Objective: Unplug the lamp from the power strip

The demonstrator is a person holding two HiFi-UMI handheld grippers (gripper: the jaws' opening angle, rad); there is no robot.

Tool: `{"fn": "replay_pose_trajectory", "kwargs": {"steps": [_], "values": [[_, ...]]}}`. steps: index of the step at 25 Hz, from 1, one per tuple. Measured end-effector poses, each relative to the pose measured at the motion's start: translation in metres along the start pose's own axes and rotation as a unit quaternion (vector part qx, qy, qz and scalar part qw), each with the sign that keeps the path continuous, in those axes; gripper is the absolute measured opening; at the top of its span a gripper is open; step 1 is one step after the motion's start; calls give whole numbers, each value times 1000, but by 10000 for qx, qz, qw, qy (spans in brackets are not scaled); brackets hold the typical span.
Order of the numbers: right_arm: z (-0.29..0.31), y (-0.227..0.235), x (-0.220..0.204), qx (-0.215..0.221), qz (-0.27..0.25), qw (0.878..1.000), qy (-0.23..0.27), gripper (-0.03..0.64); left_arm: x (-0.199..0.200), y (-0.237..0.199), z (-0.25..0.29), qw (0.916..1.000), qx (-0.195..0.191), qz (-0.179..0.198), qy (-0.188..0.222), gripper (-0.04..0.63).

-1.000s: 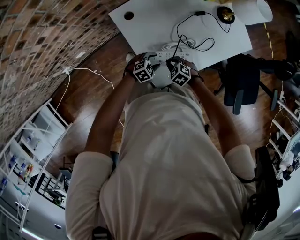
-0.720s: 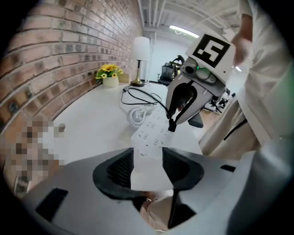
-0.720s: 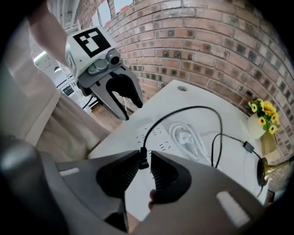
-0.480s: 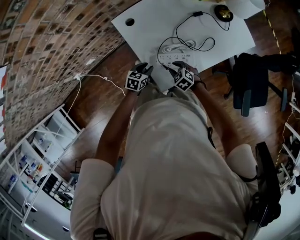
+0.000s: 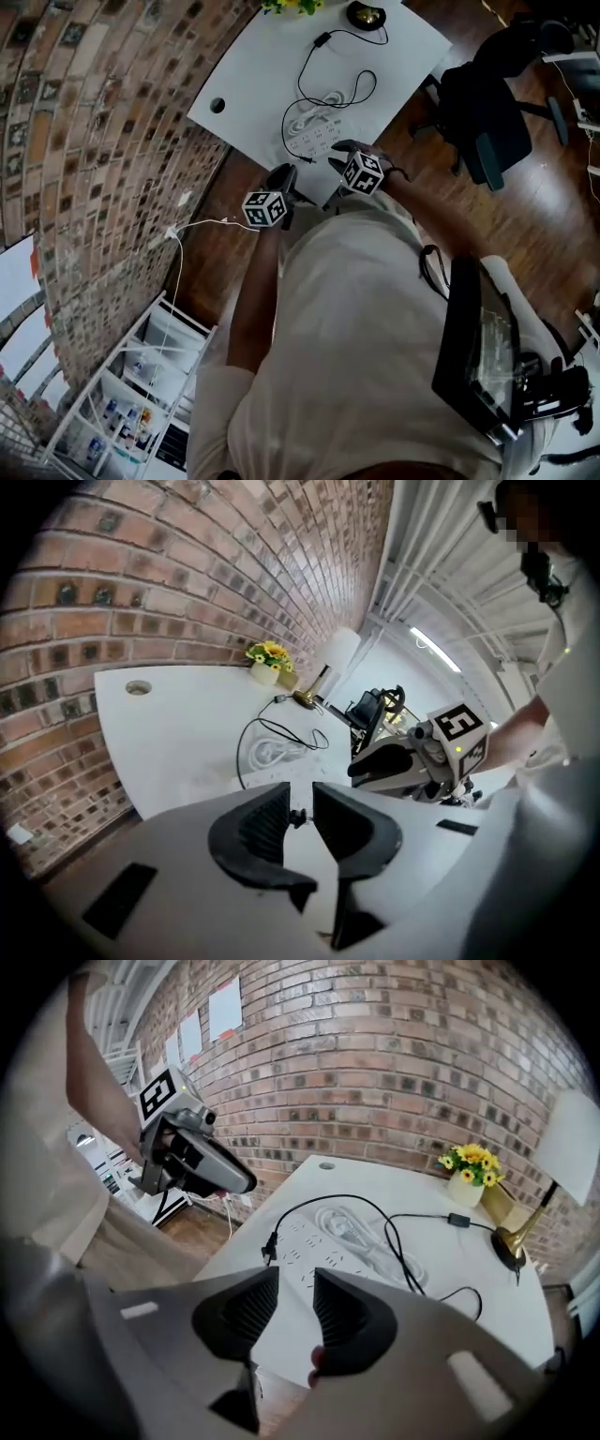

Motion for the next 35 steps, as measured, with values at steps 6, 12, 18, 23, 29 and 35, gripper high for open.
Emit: {"fn": "replay_pose_trajectory", "kwargs": {"steps": [6,12,18,23,29,35], "values": [[-22,18,13,-550,505,9971,127,104,29,26,-11,9979,-443,392,280,29],[-45,3,49,-1060,1117,9872,404,98,34,35,-74,9953,-462,290,803,16],[-77,-24,95,-1515,1696,9682,1045,91,27,33,-143,9921,-304,490,1118,15],[-109,-56,115,-1795,1964,9517,1530,86,18,35,-191,9874,-286,523,1466,15],[-143,-86,114,-2127,2246,9332,1828,81,14,46,-219,9823,-487,587,1711,15],[-173,-112,90,-2288,2625,9179,1904,75,4,80,-228,9802,-727,906,1602,15]]}}
Point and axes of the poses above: the fingertips, and each gripper's own axes: z forward along the fingers, y to its right, x out of its top, the point moved 7 cm from there along -z, backward along the fingers, and after that the axes turned 13 degrees about -x, right-handed, at the moved point
